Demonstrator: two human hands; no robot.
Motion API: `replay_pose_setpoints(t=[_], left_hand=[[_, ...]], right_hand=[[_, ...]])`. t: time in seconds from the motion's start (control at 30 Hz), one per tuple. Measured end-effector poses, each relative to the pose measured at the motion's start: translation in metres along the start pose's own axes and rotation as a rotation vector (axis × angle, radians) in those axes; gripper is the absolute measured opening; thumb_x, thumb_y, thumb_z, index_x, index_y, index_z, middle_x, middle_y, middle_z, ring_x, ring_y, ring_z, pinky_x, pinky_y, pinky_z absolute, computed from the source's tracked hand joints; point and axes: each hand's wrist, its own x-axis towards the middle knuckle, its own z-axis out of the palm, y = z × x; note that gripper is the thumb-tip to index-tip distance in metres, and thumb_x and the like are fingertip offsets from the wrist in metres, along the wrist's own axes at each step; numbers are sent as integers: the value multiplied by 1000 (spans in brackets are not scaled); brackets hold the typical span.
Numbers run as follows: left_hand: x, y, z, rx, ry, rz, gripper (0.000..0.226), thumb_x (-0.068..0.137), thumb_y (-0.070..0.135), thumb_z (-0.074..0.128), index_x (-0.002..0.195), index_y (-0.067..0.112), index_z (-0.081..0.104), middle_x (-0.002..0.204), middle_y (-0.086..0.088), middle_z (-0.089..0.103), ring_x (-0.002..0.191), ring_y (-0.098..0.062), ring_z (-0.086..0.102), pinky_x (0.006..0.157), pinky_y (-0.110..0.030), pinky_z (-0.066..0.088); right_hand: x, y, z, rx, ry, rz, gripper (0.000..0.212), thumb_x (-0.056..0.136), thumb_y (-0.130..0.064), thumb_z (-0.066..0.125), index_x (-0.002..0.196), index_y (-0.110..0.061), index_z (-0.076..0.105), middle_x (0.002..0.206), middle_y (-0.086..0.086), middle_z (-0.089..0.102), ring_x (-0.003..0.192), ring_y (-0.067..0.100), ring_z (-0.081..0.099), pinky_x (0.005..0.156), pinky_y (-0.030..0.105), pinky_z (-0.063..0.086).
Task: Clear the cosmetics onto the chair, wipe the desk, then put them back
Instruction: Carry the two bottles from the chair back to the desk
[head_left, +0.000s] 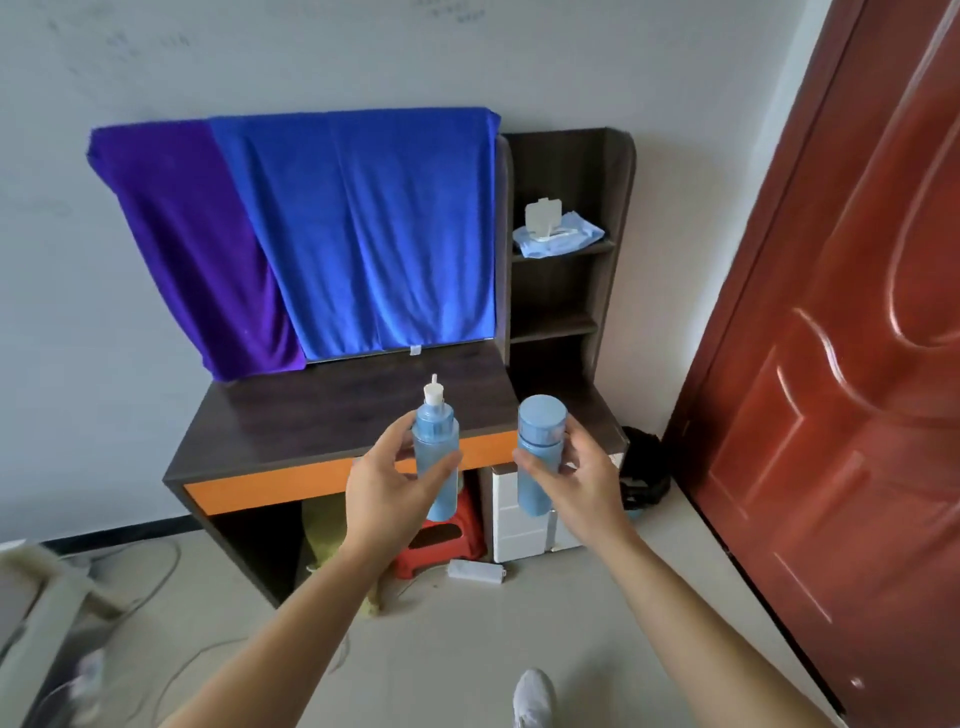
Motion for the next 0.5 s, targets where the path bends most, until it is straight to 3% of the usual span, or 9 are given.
replay_pose_setpoints(t=[0.17, 0.37, 0.5], left_hand=[[99, -33, 9, -6, 47, -35, 62, 67, 59, 74, 125, 42, 60, 99, 19, 72, 93, -2, 69, 83, -37, 59], [239, -74, 50, 43, 66, -112, 49, 74, 37, 84, 118, 40, 64, 98, 19, 72, 92, 0, 68, 86, -38, 57], [314, -98, 75, 87, 38, -150, 48, 72, 34, 83, 116, 40, 63, 99, 24, 70, 95, 2, 66, 87, -38, 56]], right_hand=[[104, 29, 41, 36, -15, 3, 67, 73, -58, 81, 132, -35, 59, 120, -12, 71, 111, 9, 67, 97, 45, 55], [240, 73, 65, 35, 3, 22, 66, 77, -51, 82, 136, -32, 57, 121, -21, 68, 114, 4, 64, 99, 40, 55], [322, 97, 70, -28, 9, 43, 63, 79, -45, 83, 135, -31, 58, 120, -21, 68, 113, 1, 64, 98, 39, 55]])
